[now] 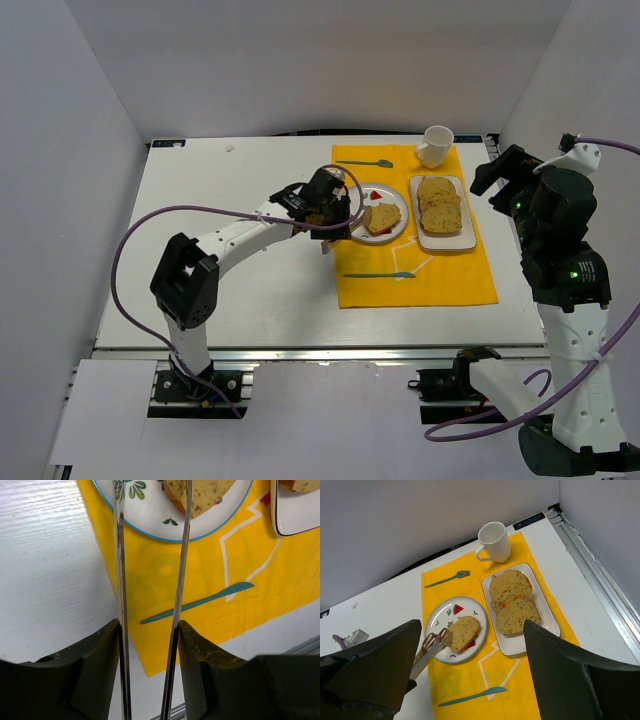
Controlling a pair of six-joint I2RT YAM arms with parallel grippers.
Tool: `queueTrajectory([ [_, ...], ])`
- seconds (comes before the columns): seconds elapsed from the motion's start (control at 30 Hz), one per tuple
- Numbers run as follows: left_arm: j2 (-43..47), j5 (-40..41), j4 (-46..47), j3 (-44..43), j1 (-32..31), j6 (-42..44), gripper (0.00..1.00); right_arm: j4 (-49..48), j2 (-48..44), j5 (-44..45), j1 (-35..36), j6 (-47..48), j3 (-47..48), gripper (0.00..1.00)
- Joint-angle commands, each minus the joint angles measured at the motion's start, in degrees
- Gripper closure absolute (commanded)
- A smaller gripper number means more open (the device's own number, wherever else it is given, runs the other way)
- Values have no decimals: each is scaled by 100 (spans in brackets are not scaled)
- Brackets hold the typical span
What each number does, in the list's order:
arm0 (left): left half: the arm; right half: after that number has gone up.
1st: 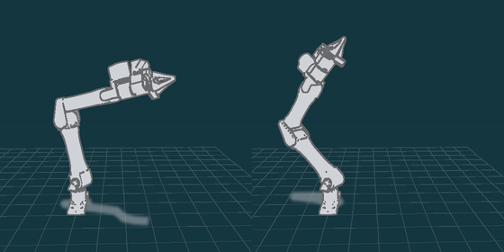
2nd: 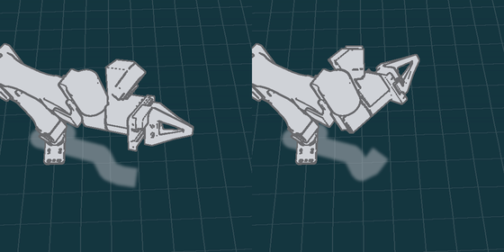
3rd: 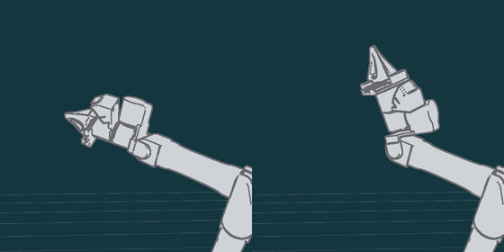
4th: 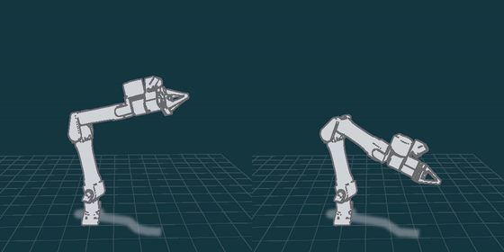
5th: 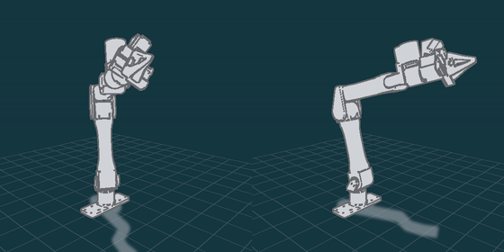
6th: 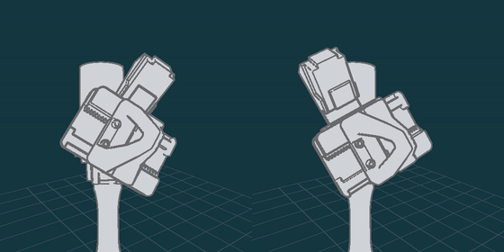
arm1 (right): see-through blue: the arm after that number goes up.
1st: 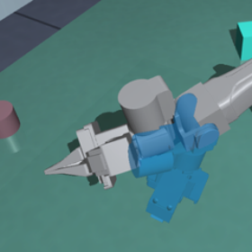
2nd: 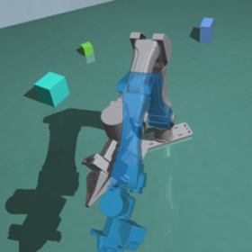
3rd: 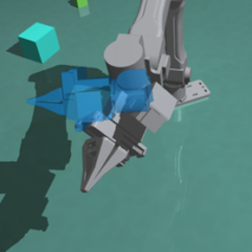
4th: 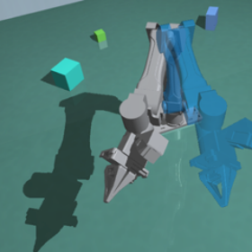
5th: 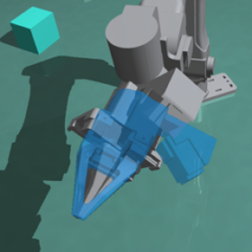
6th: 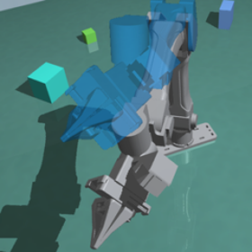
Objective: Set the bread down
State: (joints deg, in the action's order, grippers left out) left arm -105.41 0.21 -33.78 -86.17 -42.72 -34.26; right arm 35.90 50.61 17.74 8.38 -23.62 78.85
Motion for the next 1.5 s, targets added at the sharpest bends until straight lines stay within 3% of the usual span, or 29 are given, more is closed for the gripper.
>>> queueTrajectory([
  [0.0, 486, 401, -199, -339, -8, 77, 42, -233, -60, -51, 14, -29, -1, 11],
  [0.5, 1092, 919, -480, -199, -8, 78, 42, -250, -86, -165, 23, -38, -98, 11],
  [0.77, 2084, 2289, -787, 731, 0, -125, 43, -355, -25, -402, 23, -99, -212, 11],
  [1.0, 2981, 2826, -954, 1848, 0, -493, 43, -426, 72, -666, 14, -143, -291, 11],
  [1.23, 3649, 2942, -885, 2701, -8, -608, 43, -505, 142, -938, 23, -161, -396, 11],
  [1.47, 3615, 2660, 238, 3580, -262, -213, 42, -523, 186, -1062, 23, -170, -476, 11],
])
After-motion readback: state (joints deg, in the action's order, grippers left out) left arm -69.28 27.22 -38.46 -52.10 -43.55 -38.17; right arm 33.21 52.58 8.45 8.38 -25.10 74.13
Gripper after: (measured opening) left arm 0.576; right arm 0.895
